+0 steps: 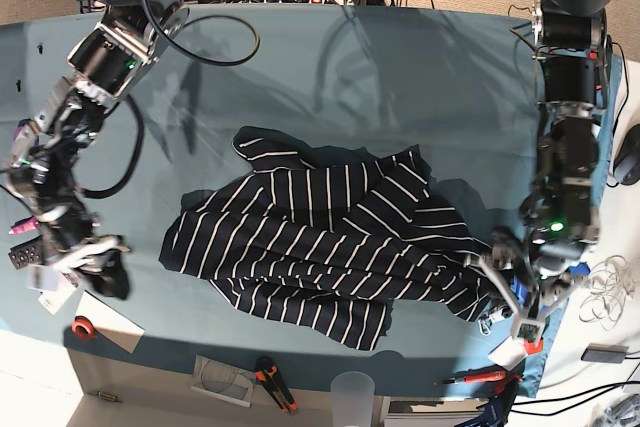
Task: Layout the t-shirt on the table in an organized manner, then fold the t-shirt properly
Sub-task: 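Lift and shake the shirt with both grippers, then lay it flat, then grasp the shirt with both grippers at opposite sides of the collar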
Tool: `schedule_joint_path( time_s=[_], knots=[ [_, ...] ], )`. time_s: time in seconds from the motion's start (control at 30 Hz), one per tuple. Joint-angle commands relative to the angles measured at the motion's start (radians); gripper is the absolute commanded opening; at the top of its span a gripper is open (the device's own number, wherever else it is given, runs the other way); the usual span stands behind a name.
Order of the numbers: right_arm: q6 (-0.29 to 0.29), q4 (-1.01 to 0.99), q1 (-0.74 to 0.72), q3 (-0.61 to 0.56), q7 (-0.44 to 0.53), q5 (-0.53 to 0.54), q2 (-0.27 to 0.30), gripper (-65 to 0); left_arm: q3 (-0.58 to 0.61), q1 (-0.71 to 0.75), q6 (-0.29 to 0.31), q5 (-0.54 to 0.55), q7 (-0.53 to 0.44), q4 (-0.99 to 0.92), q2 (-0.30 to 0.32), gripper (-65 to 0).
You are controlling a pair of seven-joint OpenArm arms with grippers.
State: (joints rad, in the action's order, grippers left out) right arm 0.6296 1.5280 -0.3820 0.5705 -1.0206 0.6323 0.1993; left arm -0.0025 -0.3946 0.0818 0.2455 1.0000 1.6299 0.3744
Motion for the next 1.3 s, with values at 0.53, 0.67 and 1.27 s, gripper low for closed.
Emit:
schedule_joint_path(
  time_s=[0.53, 0.67, 1.27],
  knots=[
    [0.069, 0.017, -0.007, -0.422, -0.313, 0.208, 0.008, -43.7, -0.124, 0.428, 0.252, 0.269, -0.019, 0.364, -0.024, -36.3],
    [0.005, 0.017, 0.003, -0.478, -0.249, 0.067, 0.008, -43.8, -0.124, 0.477, 0.26, 0.236, -0.103, 0.356, -0.097, -36.4],
    [-0.019, 0.017, 0.163, -0.232, -0.255, 0.082, 0.01, -43.8, 0.215, 0.352, 0.105, -0.282, -0.291, 0.056, -0.199, -36.4]
  ],
)
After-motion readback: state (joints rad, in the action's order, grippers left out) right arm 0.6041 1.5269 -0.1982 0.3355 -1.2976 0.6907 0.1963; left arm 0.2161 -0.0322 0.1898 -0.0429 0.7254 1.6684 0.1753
